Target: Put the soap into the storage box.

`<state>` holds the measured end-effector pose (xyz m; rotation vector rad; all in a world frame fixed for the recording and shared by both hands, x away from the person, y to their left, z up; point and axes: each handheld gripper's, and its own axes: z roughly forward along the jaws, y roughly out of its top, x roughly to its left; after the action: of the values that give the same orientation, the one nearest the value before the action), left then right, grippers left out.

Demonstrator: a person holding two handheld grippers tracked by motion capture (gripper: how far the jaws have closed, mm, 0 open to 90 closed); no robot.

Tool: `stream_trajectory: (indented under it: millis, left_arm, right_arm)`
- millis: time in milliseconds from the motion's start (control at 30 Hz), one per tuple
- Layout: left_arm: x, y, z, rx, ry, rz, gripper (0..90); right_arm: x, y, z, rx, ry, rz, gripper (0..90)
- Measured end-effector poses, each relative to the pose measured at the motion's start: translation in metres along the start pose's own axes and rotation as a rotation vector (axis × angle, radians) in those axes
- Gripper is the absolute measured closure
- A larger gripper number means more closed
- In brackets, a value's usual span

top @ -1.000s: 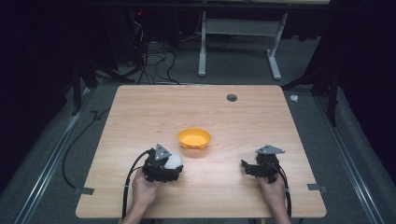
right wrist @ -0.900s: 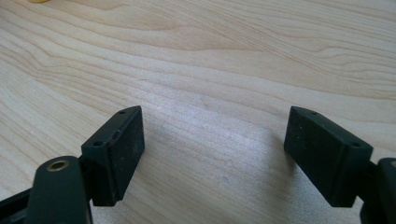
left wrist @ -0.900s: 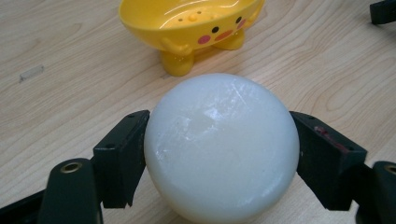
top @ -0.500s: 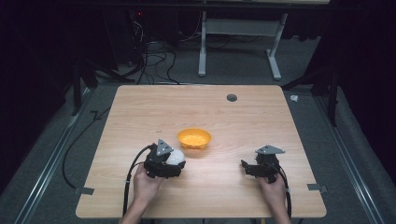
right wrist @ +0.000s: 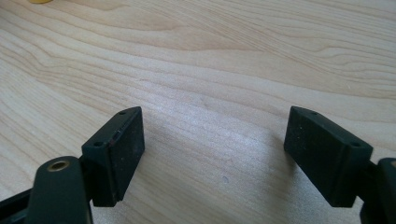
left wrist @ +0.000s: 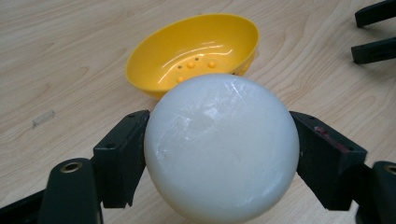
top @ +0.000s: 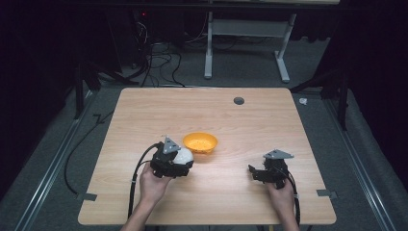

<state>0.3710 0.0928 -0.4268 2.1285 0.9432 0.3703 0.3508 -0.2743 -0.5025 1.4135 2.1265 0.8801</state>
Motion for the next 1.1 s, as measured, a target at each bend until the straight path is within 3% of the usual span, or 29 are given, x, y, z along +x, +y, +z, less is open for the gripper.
stream_trajectory:
  millis: [367,500,967,1100]
  left_arm:
    - [0.002,0.01,0.004,-0.006,-0.005,0.005,24.5]
    - [0.006,0.014,0.008,-0.014,-0.054,-0.031,24.5]
    - [0.003,0.029,0.019,-0.008,-0.052,-0.005,24.5]
    - [0.006,0.032,0.022,-0.017,-0.06,-0.019,24.4]
  right_arm:
    - [0.0,0.0,0.0,-0.001,0.0,0.0,21.1]
    - [0.0,0.0,0.0,-0.001,-0.001,-0.001,21.1]
    - [0.0,0.0,0.0,0.001,-0.002,0.003,21.1]
    - [0.0,0.0,0.0,0.001,-0.002,0.004,21.0]
